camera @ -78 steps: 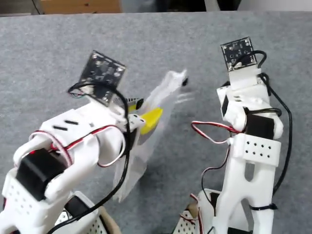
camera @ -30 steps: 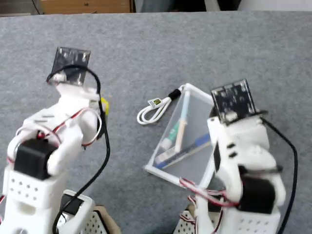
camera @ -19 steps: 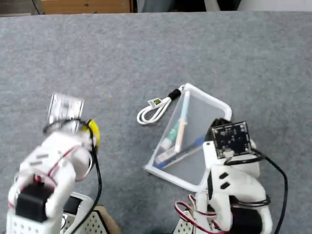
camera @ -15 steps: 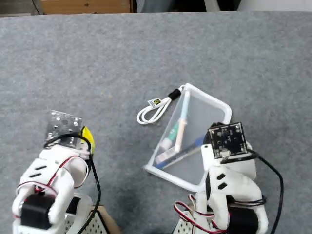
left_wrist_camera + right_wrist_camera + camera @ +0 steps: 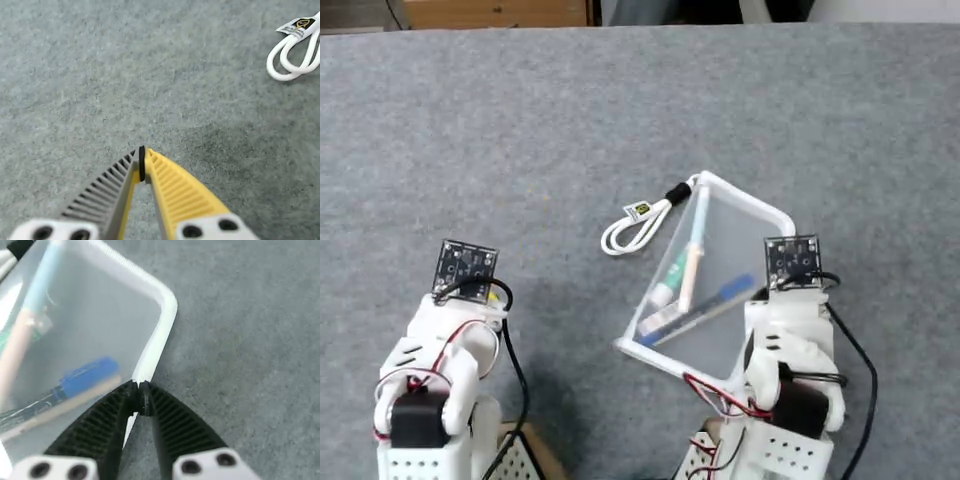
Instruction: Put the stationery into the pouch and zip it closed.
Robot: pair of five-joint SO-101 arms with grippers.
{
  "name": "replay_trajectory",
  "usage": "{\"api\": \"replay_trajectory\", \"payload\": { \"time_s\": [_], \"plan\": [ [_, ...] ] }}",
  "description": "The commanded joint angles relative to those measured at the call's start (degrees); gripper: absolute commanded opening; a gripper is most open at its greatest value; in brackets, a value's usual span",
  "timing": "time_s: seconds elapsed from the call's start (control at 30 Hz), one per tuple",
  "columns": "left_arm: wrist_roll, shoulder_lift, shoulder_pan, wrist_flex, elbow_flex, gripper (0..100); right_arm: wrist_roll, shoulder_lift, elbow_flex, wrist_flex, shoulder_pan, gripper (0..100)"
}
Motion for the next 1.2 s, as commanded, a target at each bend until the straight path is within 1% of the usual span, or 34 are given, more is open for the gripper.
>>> {"api": "replay_trajectory", "payload": {
  "time_s": [0.0,0.17,0.27,0.5,0.67,0.87,0.97,1.17],
  "plan": [
    [-0.5,-0.1,-0.7,-4.3,4.3,3,-0.4,-2.2,0.8,-0.6,0.8,1.6],
    [-0.5,-0.1,-0.7,-5.4,9.3,3,-0.4,-2.2,1.5,2.9,0.8,1.5],
    [-0.4,-0.1,-0.7,-5.4,11.4,3,0.0,-2.2,3.0,3.0,0.8,1.5],
    [-0.2,-0.1,-0.7,-5.2,12.4,3,-0.4,-2.2,8.1,3.0,0.9,1.5],
    [-0.2,-0.1,-0.7,0.1,12.6,3,-0.4,-2.2,8.5,5.8,0.8,1.5],
    [-0.1,-0.1,-0.7,-0.2,13.2,3,-0.4,-2.2,8.6,5.9,0.9,1.5],
    [-0.1,0.0,-0.7,-1.8,17.5,3,-0.4,-2.2,8.6,5.8,0.8,1.5],
    [-0.1,-0.1,-2.4,-1.7,17.3,3,-0.4,-2.2,8.6,5.8,0.9,1.5]
  ]
}}
